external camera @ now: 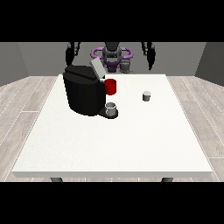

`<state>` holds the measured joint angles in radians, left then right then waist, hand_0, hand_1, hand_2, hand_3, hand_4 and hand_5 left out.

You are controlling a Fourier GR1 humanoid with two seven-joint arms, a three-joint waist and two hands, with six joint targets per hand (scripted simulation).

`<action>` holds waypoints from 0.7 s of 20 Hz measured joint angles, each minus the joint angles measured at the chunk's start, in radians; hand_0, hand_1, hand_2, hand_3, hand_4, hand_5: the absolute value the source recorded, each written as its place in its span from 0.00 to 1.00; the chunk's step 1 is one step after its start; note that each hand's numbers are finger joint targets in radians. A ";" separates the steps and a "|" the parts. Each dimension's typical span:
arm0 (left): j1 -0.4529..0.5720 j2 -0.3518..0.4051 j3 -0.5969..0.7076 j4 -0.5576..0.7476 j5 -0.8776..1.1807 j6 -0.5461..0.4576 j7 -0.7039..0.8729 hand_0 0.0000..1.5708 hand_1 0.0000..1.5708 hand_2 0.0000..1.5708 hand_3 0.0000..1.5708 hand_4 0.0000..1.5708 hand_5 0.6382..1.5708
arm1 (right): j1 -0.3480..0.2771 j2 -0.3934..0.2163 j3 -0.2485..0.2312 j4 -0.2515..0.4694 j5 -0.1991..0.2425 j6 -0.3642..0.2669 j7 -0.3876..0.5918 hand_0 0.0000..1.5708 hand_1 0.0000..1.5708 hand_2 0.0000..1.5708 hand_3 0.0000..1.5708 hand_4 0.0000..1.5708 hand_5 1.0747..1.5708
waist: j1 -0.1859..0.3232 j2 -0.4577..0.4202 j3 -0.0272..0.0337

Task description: Insert the coffee pod into the coffee machine and close the lid

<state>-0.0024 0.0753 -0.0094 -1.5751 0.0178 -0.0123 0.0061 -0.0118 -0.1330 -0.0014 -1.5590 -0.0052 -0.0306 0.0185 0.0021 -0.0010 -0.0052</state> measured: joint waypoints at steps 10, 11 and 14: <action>-0.052 0.140 0.076 0.068 -0.035 -0.087 -0.129 0.00 0.00 0.00 0.00 0.00 1.00 | 0.014 0.062 -0.026 0.013 -0.020 -0.019 -0.092 0.00 0.00 0.00 0.00 0.12 1.00 | -0.054 0.007 0.0048; -0.079 0.162 0.093 0.088 -0.037 -0.093 -0.128 0.00 0.00 0.00 0.00 0.00 1.00 | -0.002 0.072 -0.028 0.010 -0.017 -0.032 -0.102 0.00 0.00 0.00 0.00 0.09 1.00 | -0.063 0.026 0.0050; -0.161 0.211 0.142 0.167 -0.029 -0.110 -0.103 0.00 0.00 0.00 0.00 0.00 1.00 | -0.022 0.098 0.007 -0.015 -0.008 -0.072 -0.113 0.00 0.00 0.00 0.00 0.14 1.00 | -0.097 0.058 0.0050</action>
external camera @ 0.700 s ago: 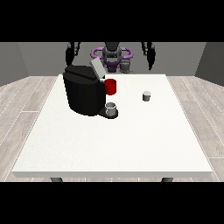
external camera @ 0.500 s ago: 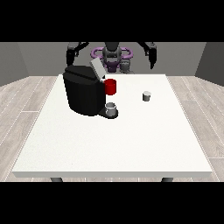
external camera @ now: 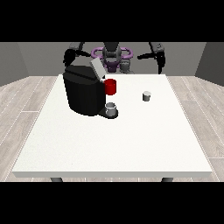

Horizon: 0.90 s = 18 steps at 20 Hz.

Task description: Insert the coffee pod into the coffee machine and close the lid

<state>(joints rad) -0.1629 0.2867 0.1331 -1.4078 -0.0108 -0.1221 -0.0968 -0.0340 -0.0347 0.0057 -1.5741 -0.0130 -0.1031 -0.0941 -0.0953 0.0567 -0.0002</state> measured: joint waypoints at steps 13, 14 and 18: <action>-0.225 0.137 0.088 0.383 -0.040 -0.066 -0.027 0.00 0.00 0.00 0.00 0.00 1.00 | -0.057 0.007 0.016 -0.053 -0.005 0.012 -0.005 0.00 0.00 0.00 0.00 0.18 1.00 | -0.079 0.124 -0.0002; -0.238 0.136 0.086 0.409 -0.053 -0.058 -0.034 0.00 0.00 0.00 0.00 0.00 1.00 | -0.061 0.007 0.017 -0.051 -0.004 0.013 -0.006 0.00 0.00 0.00 0.00 0.18 1.00 | -0.081 0.132 -0.0002; -0.283 0.135 0.064 0.491 -0.109 -0.028 -0.054 0.00 0.00 0.00 0.00 0.00 1.00 | -0.088 0.013 0.027 -0.048 0.004 -0.005 0.023 0.00 0.00 0.00 0.00 0.21 1.00 | -0.083 0.155 -0.0001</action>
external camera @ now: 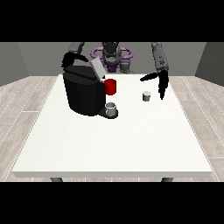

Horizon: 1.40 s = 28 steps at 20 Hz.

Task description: Insert the coffee pod into the coffee machine and close the lid

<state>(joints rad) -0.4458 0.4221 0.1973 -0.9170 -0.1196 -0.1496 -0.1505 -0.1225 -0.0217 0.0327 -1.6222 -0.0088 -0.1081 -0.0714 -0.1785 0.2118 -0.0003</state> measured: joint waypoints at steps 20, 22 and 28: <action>-0.113 0.023 -0.119 0.239 -0.261 0.085 -0.047 0.35 0.35 0.44 0.29 0.00 1.00 | -0.085 -0.009 -0.037 0.141 0.042 -0.047 0.045 0.00 0.00 0.00 0.00 0.25 1.00 | 0.024 0.007 -0.0002; -0.112 0.023 -0.131 0.258 -0.291 0.110 -0.059 0.41 0.41 0.50 0.34 0.00 1.00 | -0.085 -0.015 -0.042 0.135 0.033 -0.039 0.061 0.00 0.00 0.00 0.00 0.27 1.00 | 0.018 0.003 -0.0001; -0.146 0.009 -0.135 0.295 -0.346 0.192 -0.101 0.49 0.49 0.58 0.44 0.22 1.00 | -0.101 -0.012 -0.048 0.154 0.033 -0.043 0.066 0.00 0.00 0.00 0.00 0.33 1.00 | 0.022 0.006 -0.0002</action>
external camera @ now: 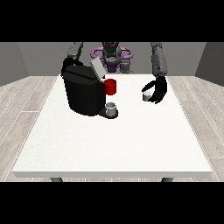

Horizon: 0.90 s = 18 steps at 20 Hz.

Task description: Insert the coffee pod into the coffee machine and close the lid

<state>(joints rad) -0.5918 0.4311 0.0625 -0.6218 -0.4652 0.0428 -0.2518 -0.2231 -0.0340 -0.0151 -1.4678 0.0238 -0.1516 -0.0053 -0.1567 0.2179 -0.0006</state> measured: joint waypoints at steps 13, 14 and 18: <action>-0.068 0.030 -0.003 0.103 -0.105 0.108 -0.041 0.78 0.78 0.86 0.83 0.30 1.00 | -0.002 0.016 0.017 -0.017 -0.012 -0.004 -0.017 0.00 0.00 0.00 0.00 0.33 1.00 | -0.033 0.036 0.0011; -0.078 0.034 -0.003 0.102 -0.108 0.109 -0.048 0.81 0.81 0.89 0.87 0.32 1.00 | -0.004 0.015 0.010 -0.006 -0.017 -0.001 -0.033 0.00 0.00 0.00 0.00 0.34 1.00 | -0.031 0.044 0.0011; -0.096 0.018 -0.018 0.088 -0.120 0.082 -0.070 0.94 0.94 0.94 0.90 0.40 1.00 | -0.003 0.006 -0.008 0.030 -0.033 0.000 -0.040 0.00 0.00 0.00 0.00 0.26 1.00 | -0.015 0.014 0.0009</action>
<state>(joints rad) -0.6873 0.4490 0.0443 -0.5333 -0.5854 0.1251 -0.3215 -0.2262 -0.0279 -0.0235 -1.4378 -0.0092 -0.1517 -0.0455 -0.1714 0.2314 0.0003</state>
